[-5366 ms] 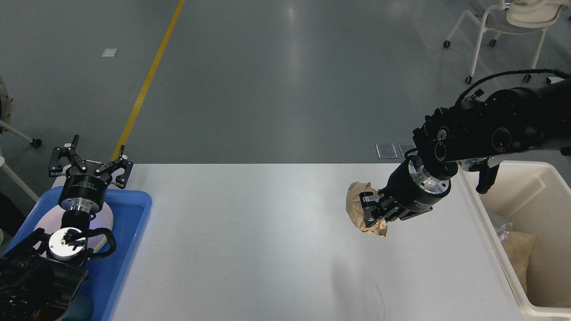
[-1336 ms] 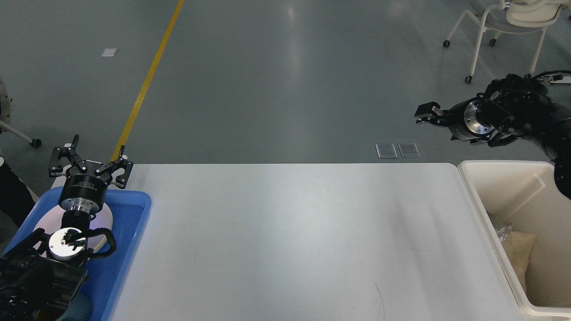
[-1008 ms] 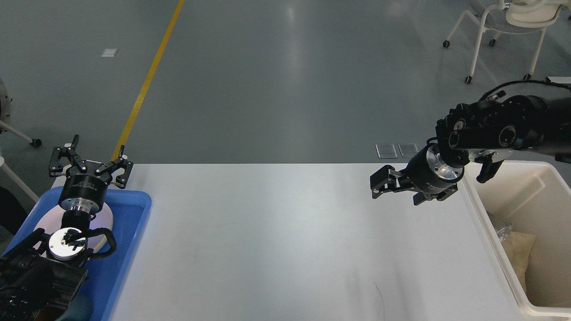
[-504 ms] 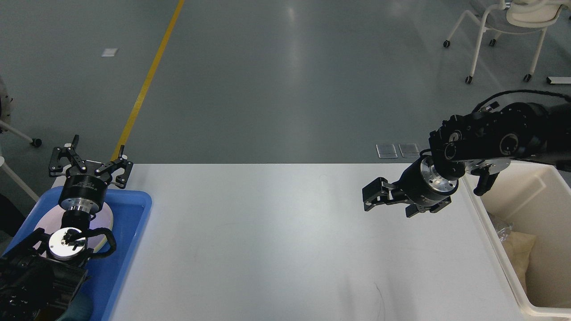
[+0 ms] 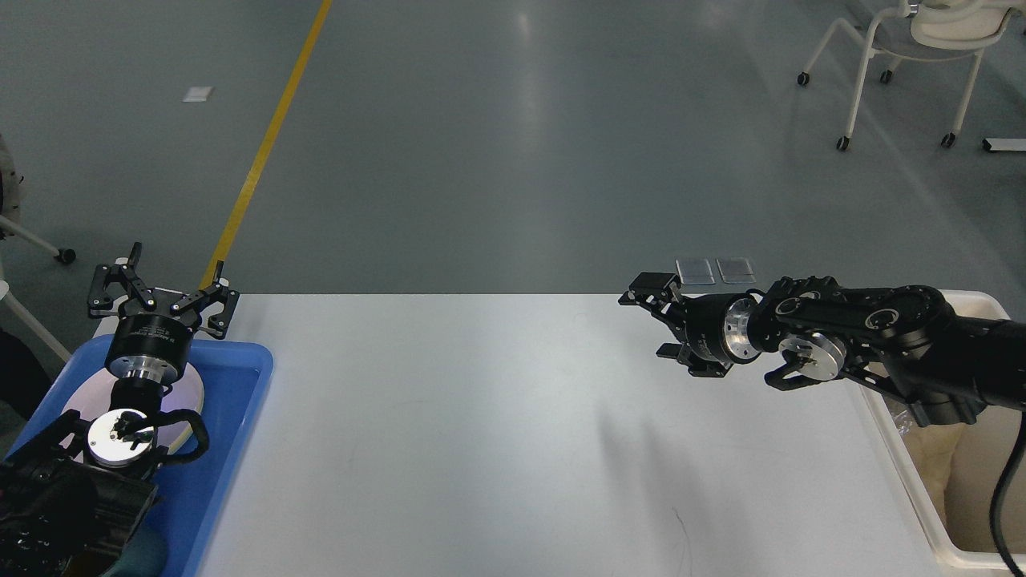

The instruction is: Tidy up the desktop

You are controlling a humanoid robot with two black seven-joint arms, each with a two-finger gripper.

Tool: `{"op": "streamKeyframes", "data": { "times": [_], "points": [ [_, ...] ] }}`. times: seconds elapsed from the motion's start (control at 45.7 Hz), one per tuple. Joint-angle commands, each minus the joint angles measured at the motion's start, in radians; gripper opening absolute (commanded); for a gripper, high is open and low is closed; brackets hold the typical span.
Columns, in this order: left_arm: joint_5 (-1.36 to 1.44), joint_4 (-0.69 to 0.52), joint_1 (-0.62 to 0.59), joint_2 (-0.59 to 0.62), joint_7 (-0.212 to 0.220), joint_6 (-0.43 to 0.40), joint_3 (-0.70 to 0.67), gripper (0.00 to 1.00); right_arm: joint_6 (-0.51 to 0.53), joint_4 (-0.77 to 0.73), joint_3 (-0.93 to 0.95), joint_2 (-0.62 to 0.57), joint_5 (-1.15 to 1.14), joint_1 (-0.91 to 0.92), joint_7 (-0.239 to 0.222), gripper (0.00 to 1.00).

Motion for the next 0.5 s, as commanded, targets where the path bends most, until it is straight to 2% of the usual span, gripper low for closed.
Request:
{"op": "streamKeyframes", "data": {
  "times": [0.0,0.11,0.197,0.329,0.438,0.482],
  "points": [
    [0.000,0.000,0.000,0.000,0.000,0.000,0.000,0.97,0.000,-0.127,0.254,0.028,0.002,-0.147,0.003,1.00],
    [0.000,0.000,0.000,0.000,0.000,0.000,0.000,0.97,0.000,-0.232,0.434,0.098,0.009,-0.215,0.010,1.00],
    [0.000,0.000,0.000,0.000,0.000,0.000,0.000,0.97,0.000,-0.292,0.613,0.149,0.038,-0.279,0.065,1.00],
    [0.000,0.000,0.000,0.000,0.000,0.000,0.000,0.97,-0.003,-0.317,0.713,0.218,0.035,-0.335,0.209,1.00],
    [0.000,0.000,0.000,0.000,0.000,0.000,0.000,0.97,-0.012,-0.392,0.729,0.253,0.035,-0.365,0.361,1.00],
    [0.000,0.000,0.000,0.000,0.000,0.000,0.000,0.97,-0.012,-0.426,0.736,0.276,0.040,-0.375,0.407,1.00]
  ]
}}
